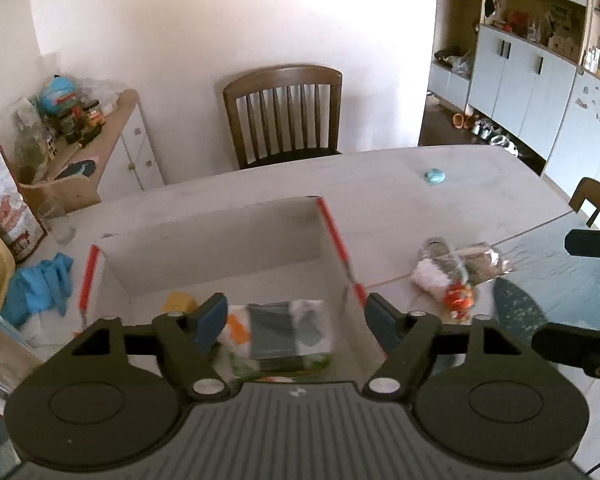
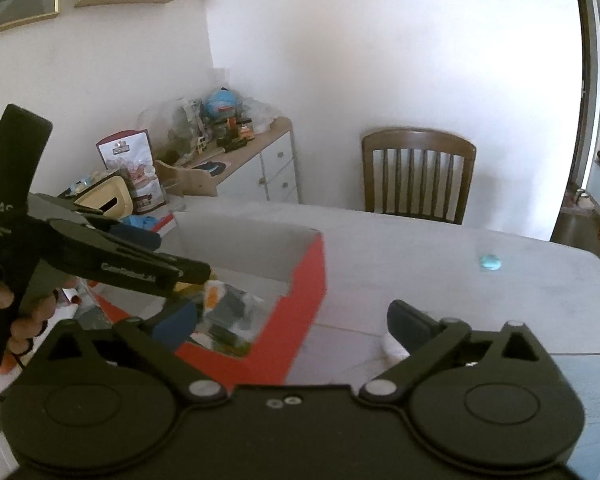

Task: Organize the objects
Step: 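Move both tools back from the red box to the table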

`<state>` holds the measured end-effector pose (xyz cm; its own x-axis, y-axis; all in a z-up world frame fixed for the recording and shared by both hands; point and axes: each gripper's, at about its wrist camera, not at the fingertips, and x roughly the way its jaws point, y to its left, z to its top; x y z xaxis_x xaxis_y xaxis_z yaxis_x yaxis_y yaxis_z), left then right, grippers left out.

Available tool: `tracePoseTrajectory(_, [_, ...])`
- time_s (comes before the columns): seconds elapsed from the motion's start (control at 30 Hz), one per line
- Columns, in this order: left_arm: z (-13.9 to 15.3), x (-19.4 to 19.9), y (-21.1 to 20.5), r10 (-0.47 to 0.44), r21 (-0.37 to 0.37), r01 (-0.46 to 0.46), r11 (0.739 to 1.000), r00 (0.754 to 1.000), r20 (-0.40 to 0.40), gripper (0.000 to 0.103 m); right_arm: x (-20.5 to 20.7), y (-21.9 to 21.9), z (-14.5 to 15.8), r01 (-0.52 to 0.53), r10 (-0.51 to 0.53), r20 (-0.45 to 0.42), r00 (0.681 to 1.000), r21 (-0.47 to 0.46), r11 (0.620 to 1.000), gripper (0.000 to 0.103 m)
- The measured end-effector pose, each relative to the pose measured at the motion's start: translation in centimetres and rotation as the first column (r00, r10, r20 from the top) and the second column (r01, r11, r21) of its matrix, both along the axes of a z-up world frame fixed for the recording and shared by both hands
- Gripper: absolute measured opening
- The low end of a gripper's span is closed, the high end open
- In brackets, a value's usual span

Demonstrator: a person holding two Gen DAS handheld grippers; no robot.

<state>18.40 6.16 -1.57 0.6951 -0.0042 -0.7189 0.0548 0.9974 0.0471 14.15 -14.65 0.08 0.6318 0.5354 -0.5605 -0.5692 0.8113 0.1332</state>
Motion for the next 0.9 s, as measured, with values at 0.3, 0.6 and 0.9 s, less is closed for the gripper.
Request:
tracePoseTrajectory(0.3, [-0.5,-0.1,-6.3,-0.006,-0.045,0.007,0.999,1.0,0.025,0.084,1.0,-7.5,-1.3,0.019,-0.019,-0.02,1.0,-0.009,1.0,0.102])
tracePoseTrajectory(0.6, [-1.6,1.3,-12.0,-0.005,-0.044,0.006,0.999,0.999,0.035,0.084,3.0,-13.8,-2.8,0.049,-0.05,-0.045,0.998,-0.022,0.999,0.102])
tracePoseTrajectory(0.9, [-4.2,2.6,-14.4,0.053,-0.057,-0.051,0.997,0.998,0.021,0.084,5.9,-16.6,-4.9,0.026,-0.03,-0.068,0.997,-0.055,0.998,0.102])
